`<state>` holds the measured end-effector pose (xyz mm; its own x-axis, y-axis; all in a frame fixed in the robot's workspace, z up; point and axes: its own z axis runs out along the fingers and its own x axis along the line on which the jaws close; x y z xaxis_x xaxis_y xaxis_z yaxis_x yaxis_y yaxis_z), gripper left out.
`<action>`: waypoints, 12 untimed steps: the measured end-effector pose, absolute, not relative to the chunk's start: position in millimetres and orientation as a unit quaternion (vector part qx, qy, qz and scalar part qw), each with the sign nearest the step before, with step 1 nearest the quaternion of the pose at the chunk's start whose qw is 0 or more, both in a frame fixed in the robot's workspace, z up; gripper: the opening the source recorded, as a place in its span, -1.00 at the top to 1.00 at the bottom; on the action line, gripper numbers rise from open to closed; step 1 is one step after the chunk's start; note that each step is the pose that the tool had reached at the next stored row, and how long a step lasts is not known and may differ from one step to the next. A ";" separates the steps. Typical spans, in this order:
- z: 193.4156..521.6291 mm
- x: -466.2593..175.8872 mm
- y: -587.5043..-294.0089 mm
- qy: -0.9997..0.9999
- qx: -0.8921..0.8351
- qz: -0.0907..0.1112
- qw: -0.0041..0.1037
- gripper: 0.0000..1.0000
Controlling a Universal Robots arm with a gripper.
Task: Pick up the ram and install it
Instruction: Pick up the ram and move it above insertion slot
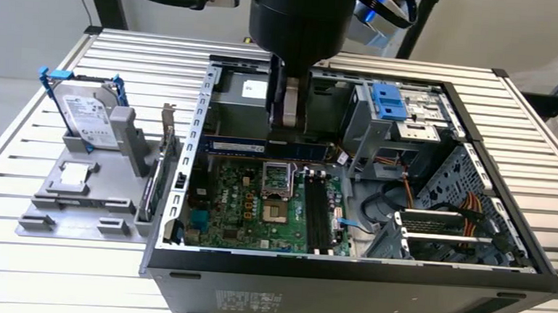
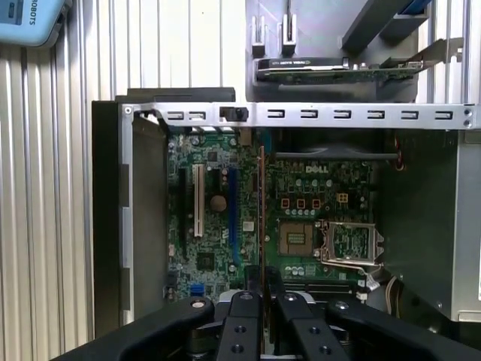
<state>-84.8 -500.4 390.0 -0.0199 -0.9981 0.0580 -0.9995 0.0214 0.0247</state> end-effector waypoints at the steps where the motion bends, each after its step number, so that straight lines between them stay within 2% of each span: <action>1: 390.0 -84.2 -500.4 -0.714 0.699 0.011 0.029 1.00; 12: 390.0 -73.7 -500.4 -0.714 0.699 0.012 0.029 1.00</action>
